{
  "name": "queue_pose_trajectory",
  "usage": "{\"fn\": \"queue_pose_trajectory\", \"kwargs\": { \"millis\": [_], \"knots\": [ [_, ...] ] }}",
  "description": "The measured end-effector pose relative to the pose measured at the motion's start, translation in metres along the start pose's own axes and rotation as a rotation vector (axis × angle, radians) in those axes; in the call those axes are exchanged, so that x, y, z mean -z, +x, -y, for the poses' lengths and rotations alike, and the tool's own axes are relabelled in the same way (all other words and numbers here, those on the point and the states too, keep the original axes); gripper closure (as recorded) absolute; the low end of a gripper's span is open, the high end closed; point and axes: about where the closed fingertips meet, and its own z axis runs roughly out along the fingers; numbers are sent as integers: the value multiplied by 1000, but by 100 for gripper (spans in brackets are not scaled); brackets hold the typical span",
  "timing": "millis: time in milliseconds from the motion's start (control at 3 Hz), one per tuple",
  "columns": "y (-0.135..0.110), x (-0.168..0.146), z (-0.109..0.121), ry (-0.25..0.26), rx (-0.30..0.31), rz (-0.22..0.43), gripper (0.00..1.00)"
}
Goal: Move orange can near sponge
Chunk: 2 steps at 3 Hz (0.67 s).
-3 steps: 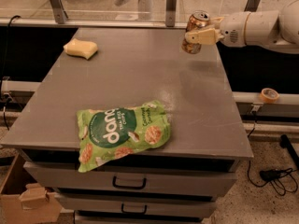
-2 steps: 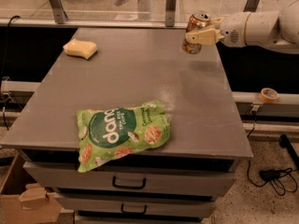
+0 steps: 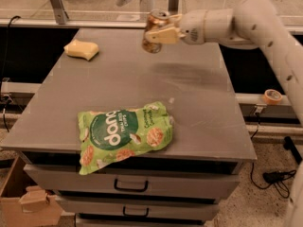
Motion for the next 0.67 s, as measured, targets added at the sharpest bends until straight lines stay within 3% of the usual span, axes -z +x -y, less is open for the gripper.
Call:
{"fn": "queue_pose_trajectory", "kwargs": {
  "millis": [333,667],
  "knots": [
    [-32,-62,-38,-95,66,72,100],
    [-32,-62,-39,-95,66,72,100]
  ]
}}
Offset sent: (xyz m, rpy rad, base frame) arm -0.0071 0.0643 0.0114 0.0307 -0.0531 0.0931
